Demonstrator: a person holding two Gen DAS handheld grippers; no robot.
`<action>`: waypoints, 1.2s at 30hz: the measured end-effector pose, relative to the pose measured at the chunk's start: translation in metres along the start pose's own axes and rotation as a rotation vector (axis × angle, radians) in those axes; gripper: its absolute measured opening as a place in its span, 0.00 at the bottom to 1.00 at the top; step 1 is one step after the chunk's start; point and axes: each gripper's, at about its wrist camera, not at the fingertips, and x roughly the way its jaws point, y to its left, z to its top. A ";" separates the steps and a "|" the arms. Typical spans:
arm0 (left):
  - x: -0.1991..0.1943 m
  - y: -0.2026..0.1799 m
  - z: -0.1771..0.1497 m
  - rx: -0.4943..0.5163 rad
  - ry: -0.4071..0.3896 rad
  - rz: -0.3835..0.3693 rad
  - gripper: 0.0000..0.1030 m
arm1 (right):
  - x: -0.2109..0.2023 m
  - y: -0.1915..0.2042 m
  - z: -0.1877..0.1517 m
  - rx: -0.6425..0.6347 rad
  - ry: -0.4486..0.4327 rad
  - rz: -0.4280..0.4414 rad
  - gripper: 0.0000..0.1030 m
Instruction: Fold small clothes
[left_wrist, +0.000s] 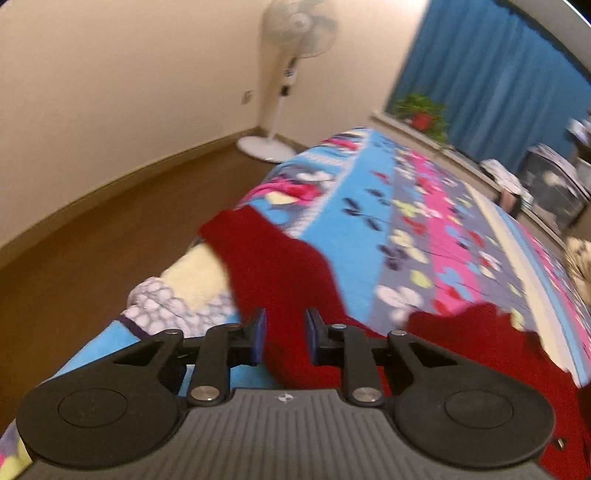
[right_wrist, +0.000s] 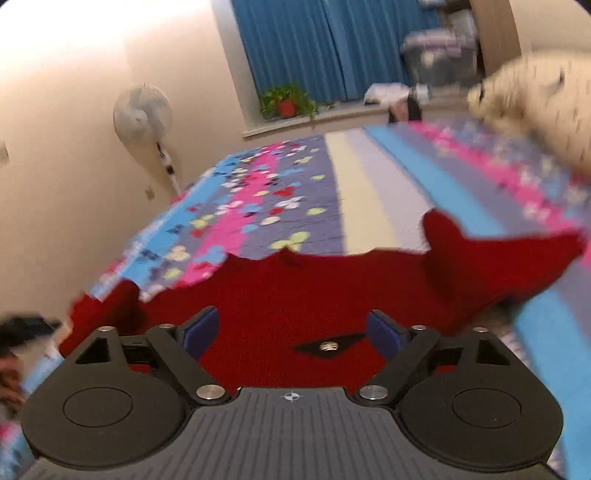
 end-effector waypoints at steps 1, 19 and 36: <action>0.012 0.005 0.001 -0.016 0.021 0.007 0.25 | 0.006 0.000 0.000 -0.008 0.006 -0.017 0.84; -0.101 -0.119 0.043 0.234 -0.410 -0.155 0.11 | 0.035 -0.050 0.007 0.156 0.074 -0.133 0.22; -0.098 -0.214 -0.089 0.498 0.204 -0.265 0.43 | 0.060 -0.082 0.000 0.241 0.158 -0.146 0.46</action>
